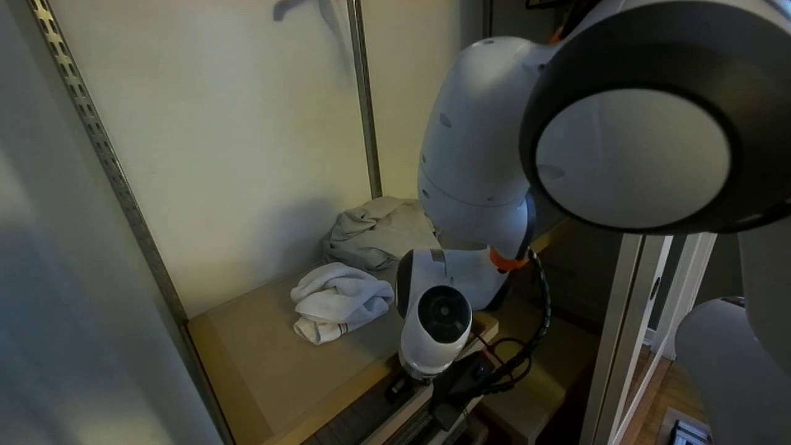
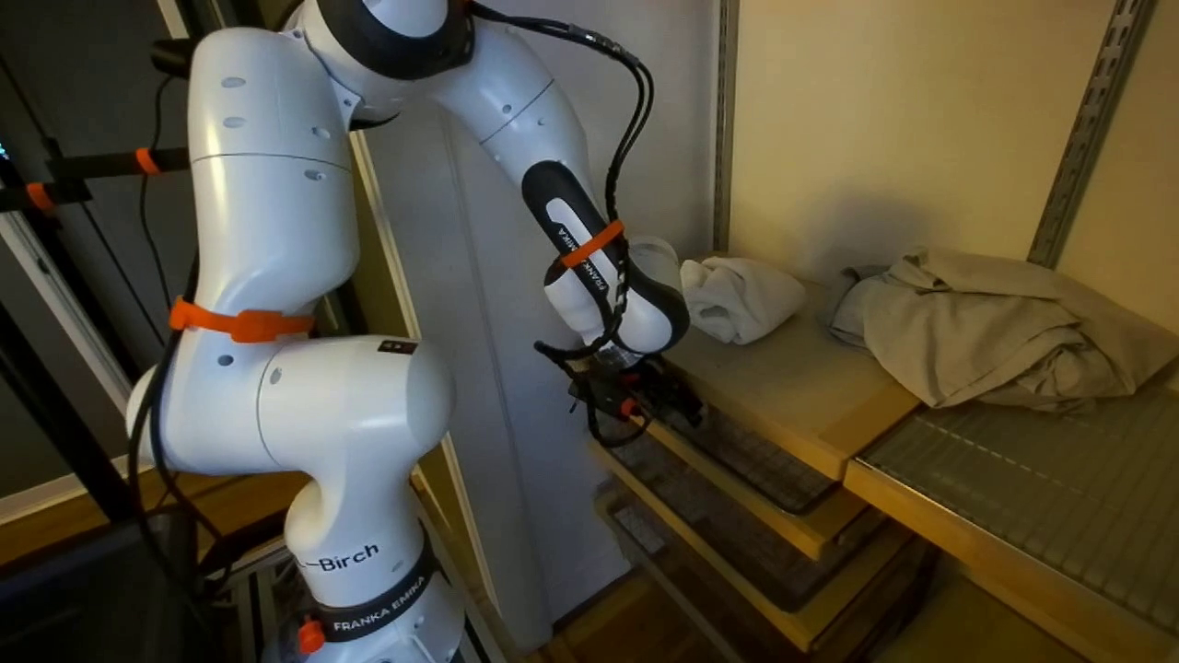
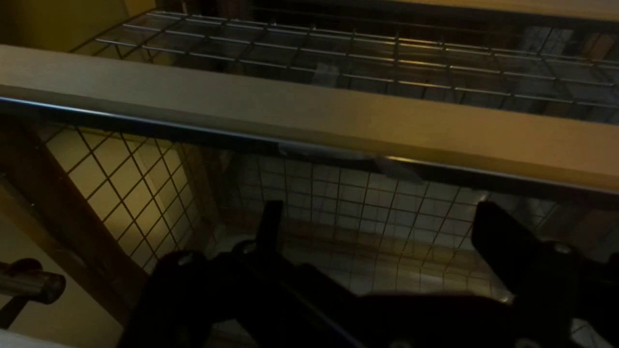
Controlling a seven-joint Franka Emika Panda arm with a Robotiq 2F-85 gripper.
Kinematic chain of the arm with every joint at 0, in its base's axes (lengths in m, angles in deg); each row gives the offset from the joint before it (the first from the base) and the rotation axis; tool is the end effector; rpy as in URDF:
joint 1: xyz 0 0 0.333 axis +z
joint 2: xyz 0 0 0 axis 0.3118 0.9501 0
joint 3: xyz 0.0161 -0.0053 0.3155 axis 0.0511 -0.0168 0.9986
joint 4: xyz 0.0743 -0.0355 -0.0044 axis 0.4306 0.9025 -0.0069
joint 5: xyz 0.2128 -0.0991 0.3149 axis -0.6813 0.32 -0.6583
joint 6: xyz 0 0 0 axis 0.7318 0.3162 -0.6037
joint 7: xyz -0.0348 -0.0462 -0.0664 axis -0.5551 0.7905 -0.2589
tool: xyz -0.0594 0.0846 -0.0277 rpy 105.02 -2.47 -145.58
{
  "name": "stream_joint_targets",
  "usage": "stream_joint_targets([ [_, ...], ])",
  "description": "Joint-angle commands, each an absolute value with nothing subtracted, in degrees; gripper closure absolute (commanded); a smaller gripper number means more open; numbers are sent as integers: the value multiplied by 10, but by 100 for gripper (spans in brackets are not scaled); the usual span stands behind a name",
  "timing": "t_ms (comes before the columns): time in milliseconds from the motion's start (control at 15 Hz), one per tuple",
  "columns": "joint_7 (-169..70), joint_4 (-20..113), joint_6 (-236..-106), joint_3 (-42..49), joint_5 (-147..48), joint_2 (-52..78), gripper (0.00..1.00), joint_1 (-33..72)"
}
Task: Pull out the topmost shelf on the left.
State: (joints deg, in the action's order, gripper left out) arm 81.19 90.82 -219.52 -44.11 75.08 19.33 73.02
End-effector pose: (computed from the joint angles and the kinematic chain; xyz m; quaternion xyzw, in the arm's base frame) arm 0.4114 0.0725 0.1891 0.9638 0.0270 0.2452 0.1014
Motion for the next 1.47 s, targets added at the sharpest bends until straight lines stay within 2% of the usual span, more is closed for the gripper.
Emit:
stream_joint_targets([
  [0,698,934,-2137,-312,679,144,0,601],
  [67,829,900,-2169,-323,777,178,0,626],
  [400,850,887,-2183,-219,825,183,0,517],
  [533,847,883,-2213,-196,834,186,0,483],
  [600,713,908,-2210,-137,739,165,0,405],
  [667,808,882,-2258,-174,818,186,0,445],
  [800,777,880,-2315,-163,803,195,0,412],
  [1400,796,863,-2495,-199,804,258,0,407],
])
